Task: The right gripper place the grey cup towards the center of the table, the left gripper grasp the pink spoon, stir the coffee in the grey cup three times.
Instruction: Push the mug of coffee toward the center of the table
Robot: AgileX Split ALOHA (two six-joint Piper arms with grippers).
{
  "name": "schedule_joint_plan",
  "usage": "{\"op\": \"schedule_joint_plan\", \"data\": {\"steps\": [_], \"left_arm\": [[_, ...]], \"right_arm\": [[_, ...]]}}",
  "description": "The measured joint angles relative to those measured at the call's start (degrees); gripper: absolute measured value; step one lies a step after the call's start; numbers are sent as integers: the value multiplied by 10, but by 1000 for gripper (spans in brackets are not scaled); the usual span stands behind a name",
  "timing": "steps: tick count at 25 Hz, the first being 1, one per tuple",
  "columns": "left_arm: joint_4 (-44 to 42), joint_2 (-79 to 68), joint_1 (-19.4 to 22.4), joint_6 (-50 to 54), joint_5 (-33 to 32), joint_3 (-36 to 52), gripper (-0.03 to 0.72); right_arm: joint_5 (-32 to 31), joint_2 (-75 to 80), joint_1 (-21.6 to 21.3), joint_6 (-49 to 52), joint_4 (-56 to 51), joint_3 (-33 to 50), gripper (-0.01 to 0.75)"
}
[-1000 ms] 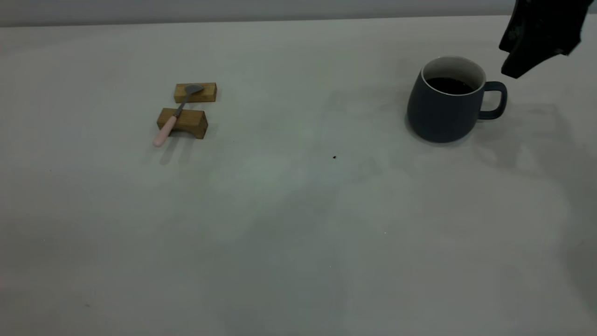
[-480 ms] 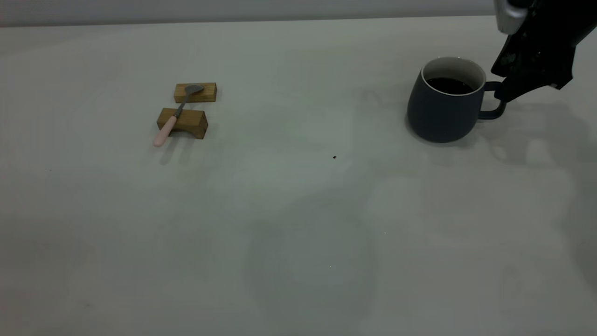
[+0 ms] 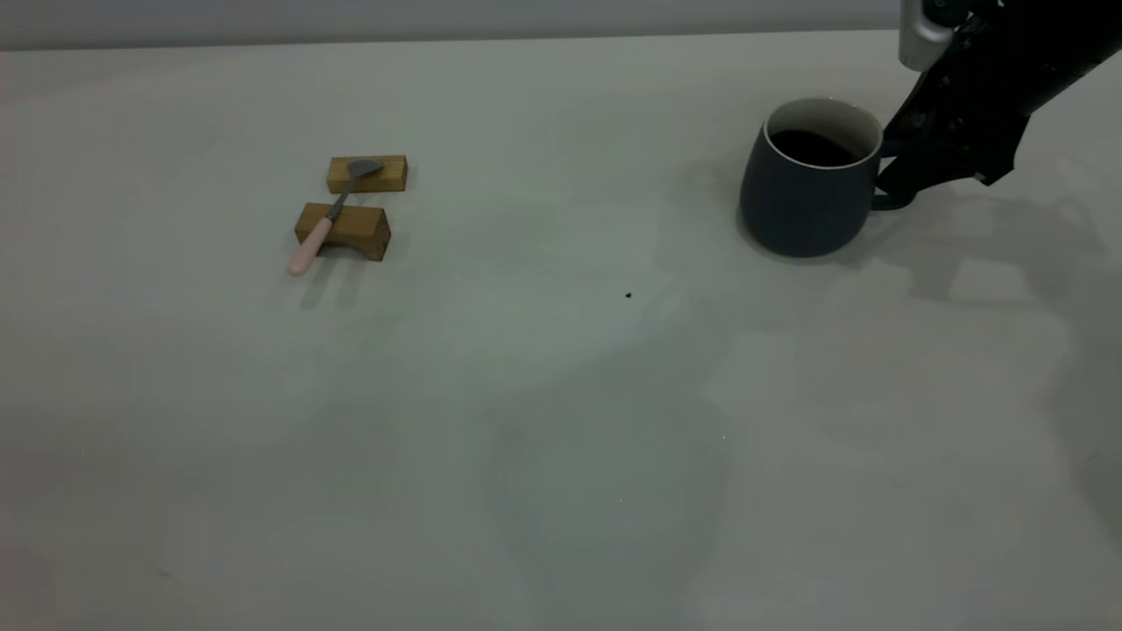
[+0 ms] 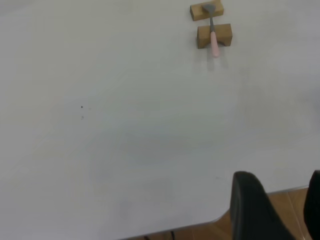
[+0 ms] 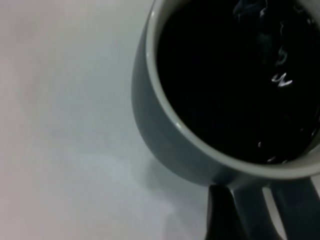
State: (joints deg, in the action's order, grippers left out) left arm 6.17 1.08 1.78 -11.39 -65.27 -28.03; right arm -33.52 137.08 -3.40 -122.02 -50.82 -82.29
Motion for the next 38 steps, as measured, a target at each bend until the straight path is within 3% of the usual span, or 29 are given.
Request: {"op": "schedule_joint_plan", "data": {"steps": [4,23,32,38], "left_arm": [[0,0,0,0,0,0,332],[0,0,0,0,0,0,332],[0,0,0,0,0,0,332],[0,0,0,0,0,0,332]], "right_arm": [[1,7,20,0,0,-10,491],[3,42,194,0,-55,-77,491],[-7,42,211,5,-95,-91,491],[-57,8,211,113,-5,-90,491]]}}
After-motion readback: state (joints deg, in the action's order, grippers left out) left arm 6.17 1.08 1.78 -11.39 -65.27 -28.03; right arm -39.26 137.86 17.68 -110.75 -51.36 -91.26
